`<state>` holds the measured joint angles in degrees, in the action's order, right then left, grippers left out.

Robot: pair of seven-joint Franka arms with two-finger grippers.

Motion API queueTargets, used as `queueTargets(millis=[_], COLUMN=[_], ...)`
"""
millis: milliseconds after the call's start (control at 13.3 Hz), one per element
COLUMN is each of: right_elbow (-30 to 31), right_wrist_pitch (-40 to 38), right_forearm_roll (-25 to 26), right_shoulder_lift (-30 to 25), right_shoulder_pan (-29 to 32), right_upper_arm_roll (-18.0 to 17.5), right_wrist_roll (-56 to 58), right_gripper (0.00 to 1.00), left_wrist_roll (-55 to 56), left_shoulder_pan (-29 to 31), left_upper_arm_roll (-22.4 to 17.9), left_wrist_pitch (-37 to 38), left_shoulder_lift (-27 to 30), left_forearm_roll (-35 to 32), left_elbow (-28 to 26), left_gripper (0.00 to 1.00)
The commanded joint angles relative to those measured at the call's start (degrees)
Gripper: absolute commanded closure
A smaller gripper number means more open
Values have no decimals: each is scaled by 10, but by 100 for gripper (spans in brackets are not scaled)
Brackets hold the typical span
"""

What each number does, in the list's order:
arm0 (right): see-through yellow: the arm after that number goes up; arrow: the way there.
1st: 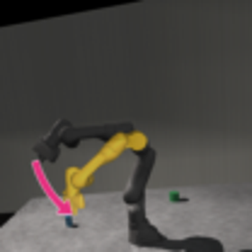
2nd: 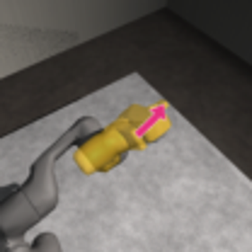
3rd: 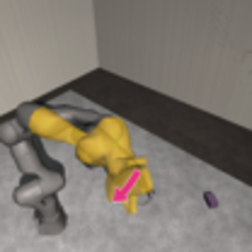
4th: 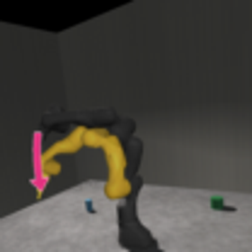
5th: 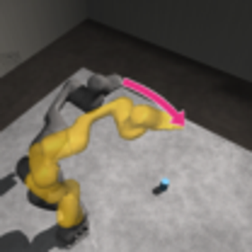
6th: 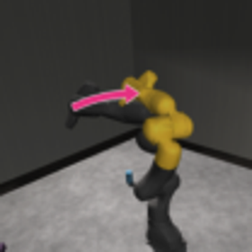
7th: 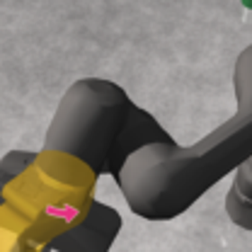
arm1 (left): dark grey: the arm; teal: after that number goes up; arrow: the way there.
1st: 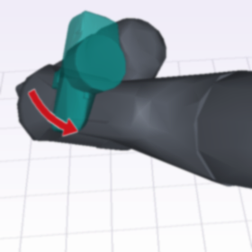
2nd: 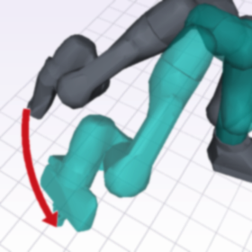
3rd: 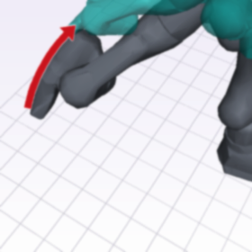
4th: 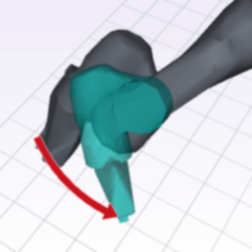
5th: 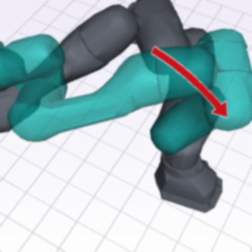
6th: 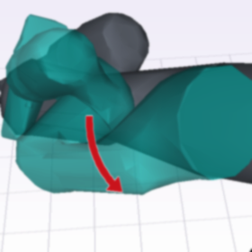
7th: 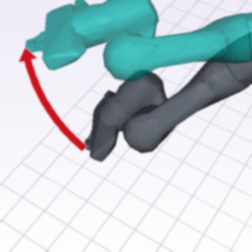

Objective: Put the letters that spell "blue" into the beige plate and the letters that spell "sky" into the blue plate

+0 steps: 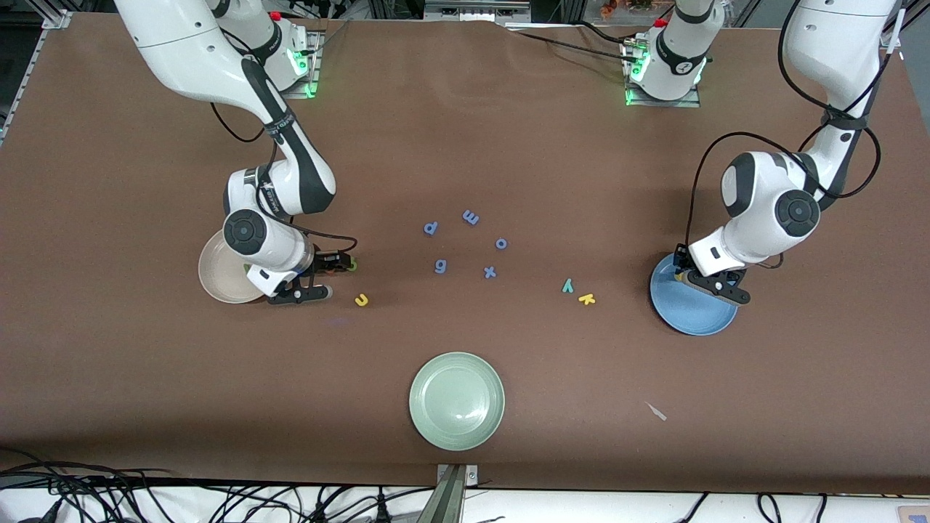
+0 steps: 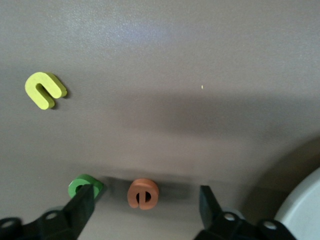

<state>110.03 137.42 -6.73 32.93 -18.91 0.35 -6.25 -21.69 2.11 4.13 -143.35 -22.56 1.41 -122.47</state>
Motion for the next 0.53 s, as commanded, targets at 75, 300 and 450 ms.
queueTargets(millis=[75,300,450], right_elbow=[28,32,31], right_wrist_pitch=[37,38,36], right_forearm_roll=[-5,-6,-6], right_shoulder_lift=[-4,-4,-4], right_shoulder_pan=[-3,-3,-3], right_upper_arm_roll=[0,0,0], right_wrist_roll=[18,27,27], right_gripper=[42,67,94], left_wrist_roll=[0,49,81], left_shoulder_pan=[-25,-85,-133], left_upper_arm_roll=[1,31,31], left_wrist_pitch=[2,3,-1], left_shoulder_lift=[-4,-42,-81], left_forearm_roll=[13,68,125], left_elbow=[27,96,131], left_gripper=[16,16,16])
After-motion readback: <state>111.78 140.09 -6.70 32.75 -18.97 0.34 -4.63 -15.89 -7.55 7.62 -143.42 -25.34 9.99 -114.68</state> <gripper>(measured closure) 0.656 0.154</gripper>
